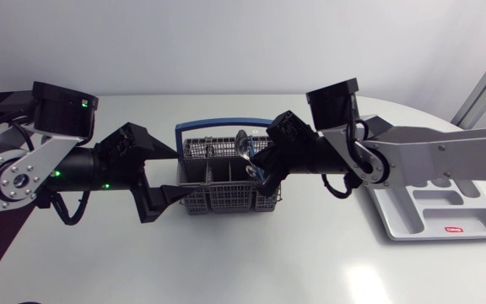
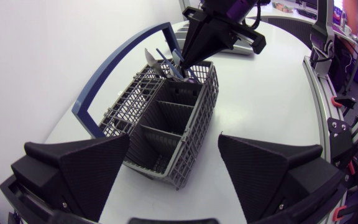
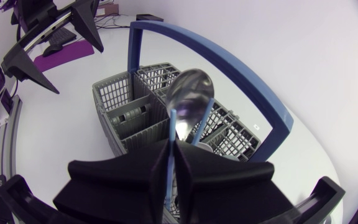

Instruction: Sort the cutlery from the basket into the organizer compartments.

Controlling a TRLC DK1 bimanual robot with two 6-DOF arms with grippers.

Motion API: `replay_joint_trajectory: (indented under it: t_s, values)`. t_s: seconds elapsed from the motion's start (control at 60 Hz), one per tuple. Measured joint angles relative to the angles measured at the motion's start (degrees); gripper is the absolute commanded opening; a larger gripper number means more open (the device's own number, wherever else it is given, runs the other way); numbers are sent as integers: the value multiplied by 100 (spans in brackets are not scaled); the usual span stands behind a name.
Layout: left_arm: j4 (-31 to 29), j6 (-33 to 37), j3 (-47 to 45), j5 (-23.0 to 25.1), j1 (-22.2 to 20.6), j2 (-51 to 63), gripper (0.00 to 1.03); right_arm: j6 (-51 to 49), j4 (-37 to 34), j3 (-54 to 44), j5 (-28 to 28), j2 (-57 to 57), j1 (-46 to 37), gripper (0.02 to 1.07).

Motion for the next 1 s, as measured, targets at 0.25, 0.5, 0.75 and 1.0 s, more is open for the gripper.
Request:
replay_joint_trajectory:
  t_s: [0.25, 0.5, 0.75, 1.0]
  values:
    - [61, -9, 0, 0, -118, 0, 99, 44, -260, 0, 7, -284, 0, 8]
    - [63, -140, 0, 0, -260, 0, 99, 195, -496, 0, 7, -1163, 7, 8]
    - [66, -223, 0, -2, -393, 4, 99, 455, -925, 70, 2, -2065, -2, 8]
    - [92, -328, 55, -160, -721, 186, 99, 693, -1722, 251, -306, -3115, -826, 8]
